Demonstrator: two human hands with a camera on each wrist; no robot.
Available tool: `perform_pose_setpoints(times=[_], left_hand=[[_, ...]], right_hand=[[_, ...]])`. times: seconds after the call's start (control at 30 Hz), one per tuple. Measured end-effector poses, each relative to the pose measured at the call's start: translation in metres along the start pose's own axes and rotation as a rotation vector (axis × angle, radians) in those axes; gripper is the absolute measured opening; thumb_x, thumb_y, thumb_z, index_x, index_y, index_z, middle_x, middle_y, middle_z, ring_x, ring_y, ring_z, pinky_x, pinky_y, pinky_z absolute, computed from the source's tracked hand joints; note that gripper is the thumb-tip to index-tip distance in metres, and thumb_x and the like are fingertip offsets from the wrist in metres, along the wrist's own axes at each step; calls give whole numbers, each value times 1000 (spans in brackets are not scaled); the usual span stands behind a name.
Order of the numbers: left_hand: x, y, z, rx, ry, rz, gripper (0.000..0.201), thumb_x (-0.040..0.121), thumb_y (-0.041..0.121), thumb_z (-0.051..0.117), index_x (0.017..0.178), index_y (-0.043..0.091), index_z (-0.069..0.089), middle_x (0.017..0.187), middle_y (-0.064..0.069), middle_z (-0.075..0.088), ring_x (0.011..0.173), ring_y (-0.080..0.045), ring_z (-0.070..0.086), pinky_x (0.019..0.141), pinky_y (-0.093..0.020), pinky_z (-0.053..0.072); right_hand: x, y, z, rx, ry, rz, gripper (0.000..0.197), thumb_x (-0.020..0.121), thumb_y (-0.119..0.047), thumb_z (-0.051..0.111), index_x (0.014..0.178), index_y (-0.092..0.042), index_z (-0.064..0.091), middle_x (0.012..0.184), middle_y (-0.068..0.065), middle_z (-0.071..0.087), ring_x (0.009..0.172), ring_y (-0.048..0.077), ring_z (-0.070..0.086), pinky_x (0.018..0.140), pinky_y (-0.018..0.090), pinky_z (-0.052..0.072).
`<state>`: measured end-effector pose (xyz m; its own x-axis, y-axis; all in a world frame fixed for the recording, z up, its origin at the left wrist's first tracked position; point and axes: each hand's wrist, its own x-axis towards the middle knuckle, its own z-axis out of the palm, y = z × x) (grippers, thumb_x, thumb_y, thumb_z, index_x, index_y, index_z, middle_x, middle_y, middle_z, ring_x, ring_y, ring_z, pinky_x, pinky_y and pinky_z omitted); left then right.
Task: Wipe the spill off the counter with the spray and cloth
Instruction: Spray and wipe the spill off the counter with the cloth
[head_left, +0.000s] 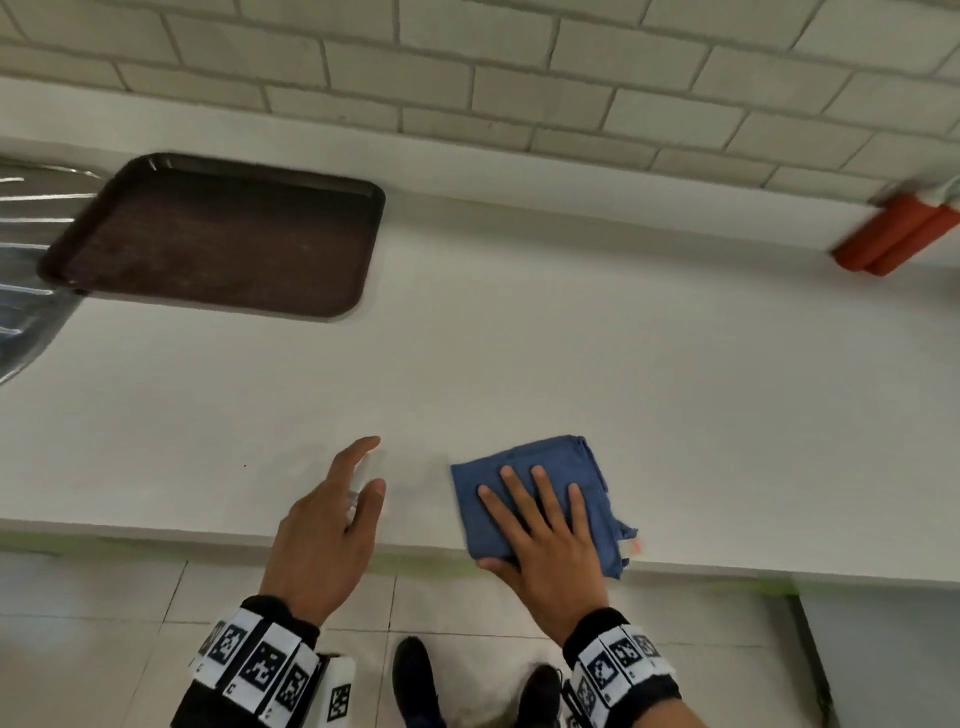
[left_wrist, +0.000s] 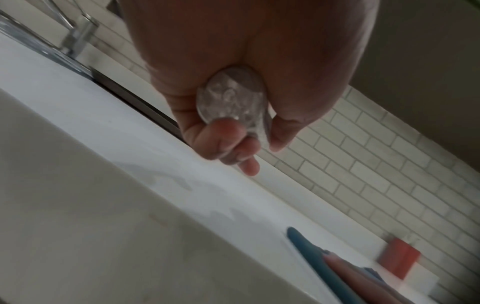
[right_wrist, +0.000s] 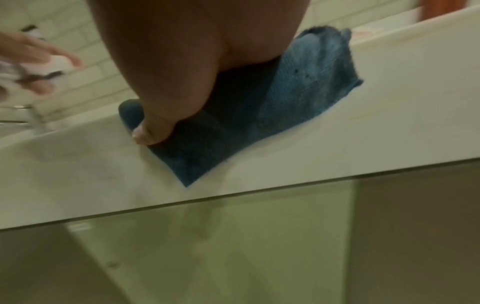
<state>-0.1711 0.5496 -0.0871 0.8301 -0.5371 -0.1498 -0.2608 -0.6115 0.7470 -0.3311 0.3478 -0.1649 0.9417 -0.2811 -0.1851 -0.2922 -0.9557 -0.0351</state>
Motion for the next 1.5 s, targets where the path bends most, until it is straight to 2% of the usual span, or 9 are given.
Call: perform_pose_setpoints(times=[0.17, 0.47, 0.6, 0.77, 0.93, 1.1, 1.2, 1.3, 1.5], left_hand=[[12, 40, 30, 31, -85, 100, 44, 99, 46, 42, 141, 51, 33, 61, 8, 50, 72, -12, 57, 78, -36, 49], [40, 146, 99, 112, -141, 298, 36, 101, 39, 43, 136, 43, 41, 74, 13, 57, 73, -12, 57, 72, -32, 45], [51, 164, 114, 222, -165, 261, 23, 101, 36, 42, 124, 35, 46, 65, 3, 61, 63, -15, 60, 66, -35, 50], [70, 208, 137, 237, -93, 253, 25, 101, 37, 42, 126, 37, 46, 71, 4, 62, 72, -17, 62, 70, -33, 47], [78, 252, 177, 244, -80, 330, 19, 101, 34, 44, 119, 37, 48, 65, 3, 60, 62, -16, 59, 64, -34, 50], [88, 272, 196, 256, -98, 330, 24, 101, 37, 44, 124, 39, 47, 73, 4, 63, 71, -20, 62, 68, -32, 49], [101, 285, 198, 247, -39, 321, 21, 100, 36, 45, 120, 38, 49, 71, 3, 62, 69, -20, 62, 68, -35, 52], [114, 290, 200, 210, -79, 296, 17, 99, 38, 45, 116, 42, 48, 75, 3, 65, 77, -18, 63, 71, -34, 50], [132, 280, 192, 168, -91, 257, 31, 98, 43, 45, 129, 50, 44, 91, 3, 71, 95, -17, 61, 80, -31, 45]], right_hand=[[-59, 93, 2, 9, -76, 197, 78, 90, -74, 29, 155, -34, 15, 164, -4, 12, 150, 28, 8, 116, 59, 12], [-77, 199, -6, 85, -59, 317, 71, 85, -77, -13, 149, -46, -16, 158, -17, -23, 145, 16, -27, 117, 49, -15], [-66, 259, -9, 123, -22, 434, 81, 77, -79, -20, 150, -44, -10, 159, -12, -18, 148, 19, -15, 116, 56, -6], [-52, 328, -17, 184, -15, 520, 82, 66, -80, -29, 141, -46, -27, 153, -15, -27, 149, 23, -15, 115, 58, -8], [-53, 350, -13, 183, -10, 475, 86, 67, -79, -31, 145, -44, -23, 155, -13, -25, 149, 22, -15, 116, 56, -9], [-59, 354, -7, 237, -42, 458, 79, 84, -77, -10, 152, -39, 5, 161, -8, 2, 149, 26, 4, 114, 60, 2], [-52, 359, -6, 235, -29, 471, 77, 83, -78, -12, 151, -43, -6, 160, -8, -7, 150, 29, 1, 113, 62, -4], [-47, 361, -12, 268, -95, 522, 73, 88, -76, -6, 151, -39, -4, 161, -5, 5, 148, 35, 15, 111, 68, 10], [-31, 362, -26, 232, -186, 504, 113, 43, -77, -45, 147, -37, -27, 147, -7, -40, 145, 32, -25, 112, 66, -9]])
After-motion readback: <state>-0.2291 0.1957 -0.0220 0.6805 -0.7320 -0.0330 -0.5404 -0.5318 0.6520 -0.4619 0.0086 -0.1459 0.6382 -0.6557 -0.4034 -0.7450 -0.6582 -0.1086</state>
